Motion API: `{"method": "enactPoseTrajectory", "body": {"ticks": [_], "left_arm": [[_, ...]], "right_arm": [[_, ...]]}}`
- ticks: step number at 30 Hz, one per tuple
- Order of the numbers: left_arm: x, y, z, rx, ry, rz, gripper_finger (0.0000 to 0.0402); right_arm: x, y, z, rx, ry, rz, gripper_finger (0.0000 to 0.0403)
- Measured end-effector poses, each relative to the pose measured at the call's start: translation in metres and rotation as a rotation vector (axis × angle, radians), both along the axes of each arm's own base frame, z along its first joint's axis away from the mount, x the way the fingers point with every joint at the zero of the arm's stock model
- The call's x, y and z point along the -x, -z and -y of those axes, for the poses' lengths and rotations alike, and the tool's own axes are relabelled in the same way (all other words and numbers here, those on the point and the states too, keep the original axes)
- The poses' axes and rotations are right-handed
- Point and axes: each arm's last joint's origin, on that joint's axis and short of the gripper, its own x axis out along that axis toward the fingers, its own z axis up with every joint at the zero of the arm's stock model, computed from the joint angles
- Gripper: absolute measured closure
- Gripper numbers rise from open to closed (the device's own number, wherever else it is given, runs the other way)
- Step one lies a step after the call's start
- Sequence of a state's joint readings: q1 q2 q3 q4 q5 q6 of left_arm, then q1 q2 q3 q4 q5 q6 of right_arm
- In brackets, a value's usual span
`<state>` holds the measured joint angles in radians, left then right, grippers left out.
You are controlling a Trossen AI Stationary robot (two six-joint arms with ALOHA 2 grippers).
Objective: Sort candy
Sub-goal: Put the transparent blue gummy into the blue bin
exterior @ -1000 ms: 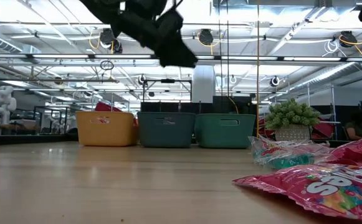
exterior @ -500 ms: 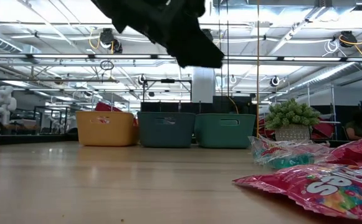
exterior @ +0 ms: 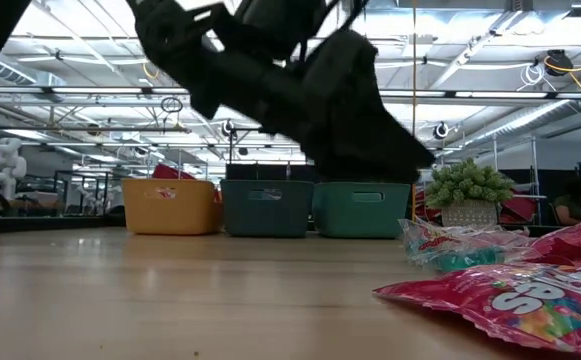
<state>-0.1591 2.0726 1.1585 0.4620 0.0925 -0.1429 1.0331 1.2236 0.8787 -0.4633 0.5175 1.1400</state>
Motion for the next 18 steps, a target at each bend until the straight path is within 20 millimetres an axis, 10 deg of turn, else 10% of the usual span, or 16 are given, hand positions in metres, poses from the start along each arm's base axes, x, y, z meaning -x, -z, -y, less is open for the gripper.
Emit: {"method": "enactPoseTrajectory", "body": {"ticks": [12,18], "left_arm": [[-0.006,0.067,0.020,-0.009,-0.055,-0.022,0.0194],[-0.006,0.066,0.020,-0.051,-0.035,-0.005,0.0286]], "right_arm": [[0.014,0.000,-0.009,-0.022,-0.051,-0.003,0.0403],[0.017,0.000,-0.011,-0.040,-0.048,-0.011,0.0403]]}}
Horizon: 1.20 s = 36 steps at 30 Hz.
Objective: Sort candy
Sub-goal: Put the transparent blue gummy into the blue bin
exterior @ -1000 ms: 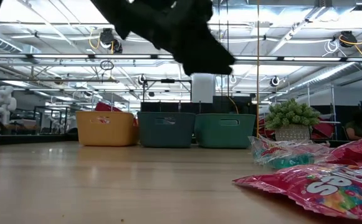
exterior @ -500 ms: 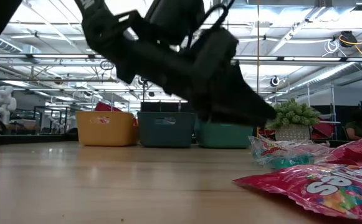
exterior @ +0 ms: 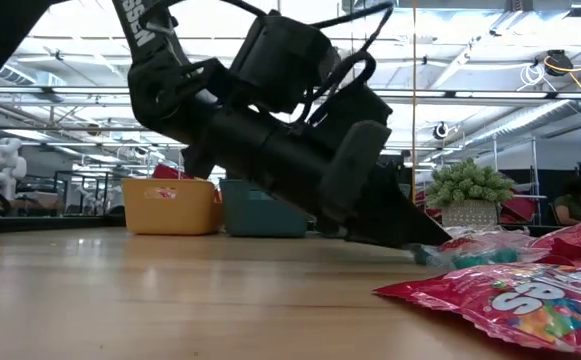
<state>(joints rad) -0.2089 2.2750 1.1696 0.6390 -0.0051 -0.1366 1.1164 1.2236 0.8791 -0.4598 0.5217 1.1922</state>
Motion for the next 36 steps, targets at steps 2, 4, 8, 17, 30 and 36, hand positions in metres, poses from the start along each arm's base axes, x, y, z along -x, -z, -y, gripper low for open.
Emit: {"method": "enactPoseTrajectory", "body": {"ticks": [2,4,8,17,30,36], "left_arm": [[0.000,-0.007,-0.001,-0.028,0.020,0.005,0.0339],[0.000,-0.014,-0.005,-0.014,0.044,0.012,0.0379],[-0.001,-0.045,-0.015,0.016,0.065,0.068,0.0383],[0.020,-0.156,-0.072,-0.059,-0.049,0.199,0.0397],[0.108,-0.218,-0.220,-0.142,-0.348,0.103,0.0396],[0.135,-0.185,-0.251,-0.115,-0.432,0.032,0.0396]], "right_arm": [[0.000,0.000,0.000,0.000,-0.001,0.000,0.0403],[0.000,0.000,0.000,0.001,-0.001,0.000,0.0403],[0.000,0.000,0.000,0.004,0.001,0.003,0.0403],[-0.002,0.000,0.005,0.064,0.096,0.077,0.0403],[-0.011,0.006,0.021,0.085,0.278,0.028,0.0403],[-0.015,0.008,0.028,0.097,0.330,0.005,0.0403]]}}
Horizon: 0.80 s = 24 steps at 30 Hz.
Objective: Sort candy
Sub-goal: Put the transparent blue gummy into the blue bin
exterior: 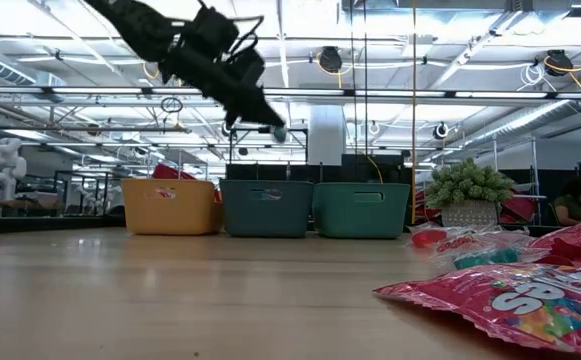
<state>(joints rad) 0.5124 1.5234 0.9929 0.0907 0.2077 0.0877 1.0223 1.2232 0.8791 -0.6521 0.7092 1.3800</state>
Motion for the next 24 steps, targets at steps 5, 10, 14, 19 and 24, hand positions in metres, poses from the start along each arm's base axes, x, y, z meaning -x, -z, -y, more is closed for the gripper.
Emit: {"method": "enactPoseTrajectory", "body": {"ticks": [5,10,14,19,24], "left_arm": [[0.017,0.019,-0.015,0.021,-0.083,-0.051,0.0388],[0.032,0.028,-0.030,0.053,-0.126,-0.070,0.0338],[0.036,0.029,-0.035,0.120,-0.160,-0.042,0.0283],[0.038,0.028,-0.038,0.147,-0.185,-0.029,0.0222],[0.035,0.028,-0.035,0.148,-0.174,-0.031,0.0194]], "right_arm": [[-0.004,0.001,0.005,0.006,0.037,-0.009,0.0403],[-0.007,0.001,0.008,0.004,0.059,-0.011,0.0403],[-0.008,0.001,0.008,0.003,0.064,-0.011,0.0403],[-0.008,0.001,0.008,-0.005,0.070,-0.010,0.0403],[-0.008,0.001,0.008,-0.010,0.071,-0.008,0.0403]]}}
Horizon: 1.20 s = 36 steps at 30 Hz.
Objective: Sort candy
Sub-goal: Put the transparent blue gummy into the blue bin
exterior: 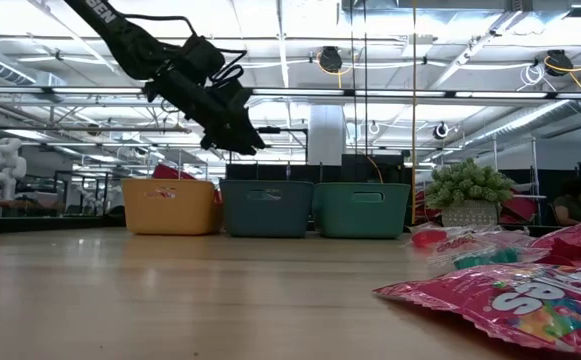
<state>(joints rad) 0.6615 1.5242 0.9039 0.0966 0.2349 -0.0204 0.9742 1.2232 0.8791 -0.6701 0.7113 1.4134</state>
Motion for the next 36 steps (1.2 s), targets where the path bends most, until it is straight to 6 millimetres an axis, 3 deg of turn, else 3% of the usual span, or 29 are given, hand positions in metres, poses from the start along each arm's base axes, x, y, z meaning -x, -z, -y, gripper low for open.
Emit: {"method": "enactPoseTrajectory", "body": {"ticks": [11,17,24,30,36], "left_arm": [[-0.010,-0.001,0.014,-0.015,0.059,0.001,0.0191],[-0.031,-0.010,0.042,-0.083,0.251,0.103,0.0191],[-0.057,-0.015,0.100,-0.115,0.422,0.150,0.0191],[-0.074,-0.013,0.163,-0.193,0.433,0.136,0.0191],[-0.092,0.010,0.218,-0.231,0.446,0.151,0.0192]], "right_arm": [[0.000,0.000,-0.001,-0.008,-0.004,0.001,0.0403],[0.000,0.000,-0.001,0.000,-0.011,0.000,0.0403],[0.000,0.000,-0.001,0.008,-0.018,0.000,0.0403],[0.000,0.000,-0.001,0.008,-0.018,-0.001,0.0403],[-0.001,-0.001,-0.002,0.011,-0.033,0.003,0.0403]]}}
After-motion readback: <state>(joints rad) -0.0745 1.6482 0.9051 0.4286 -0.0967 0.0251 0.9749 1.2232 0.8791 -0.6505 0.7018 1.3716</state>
